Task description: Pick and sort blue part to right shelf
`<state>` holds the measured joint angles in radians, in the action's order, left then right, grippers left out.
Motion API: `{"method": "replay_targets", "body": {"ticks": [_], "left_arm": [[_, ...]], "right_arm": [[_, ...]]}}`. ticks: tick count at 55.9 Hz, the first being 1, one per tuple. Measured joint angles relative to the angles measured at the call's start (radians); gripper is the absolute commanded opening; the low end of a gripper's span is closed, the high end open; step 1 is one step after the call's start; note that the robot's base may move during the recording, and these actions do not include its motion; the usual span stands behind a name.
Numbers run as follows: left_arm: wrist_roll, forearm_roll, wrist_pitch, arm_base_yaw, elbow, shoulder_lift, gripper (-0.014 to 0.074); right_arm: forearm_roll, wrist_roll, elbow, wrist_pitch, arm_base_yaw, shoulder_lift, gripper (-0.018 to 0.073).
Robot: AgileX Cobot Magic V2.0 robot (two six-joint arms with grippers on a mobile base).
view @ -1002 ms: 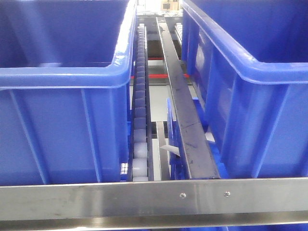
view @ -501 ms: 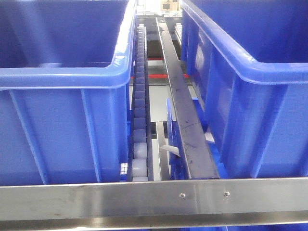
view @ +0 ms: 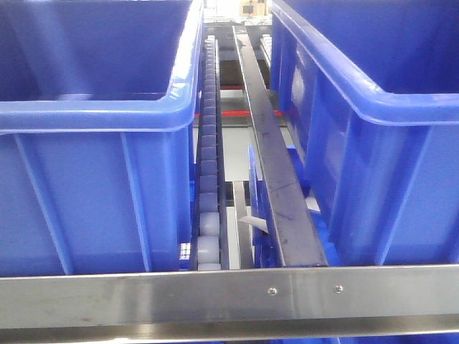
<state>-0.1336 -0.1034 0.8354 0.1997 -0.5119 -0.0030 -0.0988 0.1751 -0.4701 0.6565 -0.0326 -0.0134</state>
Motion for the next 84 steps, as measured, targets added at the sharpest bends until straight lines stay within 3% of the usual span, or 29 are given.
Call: {"method": "replay_targets", "body": {"ticks": [29,38,45,59,71,84], "left_arm": [[-0.002,0.0,-0.024,-0.003,0.022,0.0,0.0125],[0.001,0.017,-0.246,-0.084,0.12,0.0,0.0125],[0.063,0.071,-0.442,-0.159,0.253,0.0,0.0125],[0.091,0.086,-0.763,-0.178,0.519,0.0,0.0125],[0.093,0.087,-0.847,-0.178,0.519,0.0,0.0125],[0.096,0.087,-0.86,-0.178,0.519,0.0,0.0125]], "right_arm": [[0.0,0.0,0.0,0.002,0.002,0.0,0.0041],[0.0,0.0,0.0,0.003,0.002,0.0,0.0041],[0.0,0.0,0.0,0.003,0.002,0.0,0.0041],[0.0,0.0,0.0,0.003,0.002,0.0,0.0041],[0.0,0.0,0.0,0.003,0.002,0.0,0.0041],[0.0,0.002,0.0,0.003,0.002,0.0,0.0041]]}}
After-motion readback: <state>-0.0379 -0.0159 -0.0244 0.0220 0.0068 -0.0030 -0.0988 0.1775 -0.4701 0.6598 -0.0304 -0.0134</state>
